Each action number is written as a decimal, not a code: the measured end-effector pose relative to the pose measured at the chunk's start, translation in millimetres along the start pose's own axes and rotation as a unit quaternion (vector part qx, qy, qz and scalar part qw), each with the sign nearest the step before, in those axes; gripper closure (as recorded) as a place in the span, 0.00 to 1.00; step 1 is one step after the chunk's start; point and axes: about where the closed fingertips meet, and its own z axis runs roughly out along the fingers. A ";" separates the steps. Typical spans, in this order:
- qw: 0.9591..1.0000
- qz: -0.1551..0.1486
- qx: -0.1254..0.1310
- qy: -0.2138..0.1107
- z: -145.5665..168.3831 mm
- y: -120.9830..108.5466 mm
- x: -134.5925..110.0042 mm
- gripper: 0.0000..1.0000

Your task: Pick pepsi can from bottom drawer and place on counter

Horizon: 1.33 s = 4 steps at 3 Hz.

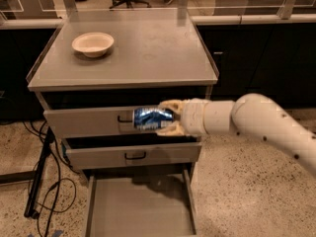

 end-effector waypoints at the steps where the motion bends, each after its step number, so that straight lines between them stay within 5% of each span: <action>1: 1.000 -0.008 0.011 -0.001 -5.8 -18.1 -8.5 1.00; 2: 1.000 -0.012 0.010 0.000 -5.2 -22.4 -9.6 1.00; 3: 0.999 -0.047 0.001 0.005 0.6 -62.4 -19.2 1.00; 4: 0.996 -0.073 -0.045 0.006 23.6 -115.8 -23.7 1.00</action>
Offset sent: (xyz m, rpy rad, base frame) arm 0.0089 -0.0016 0.0226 0.0022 -0.0311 -0.0068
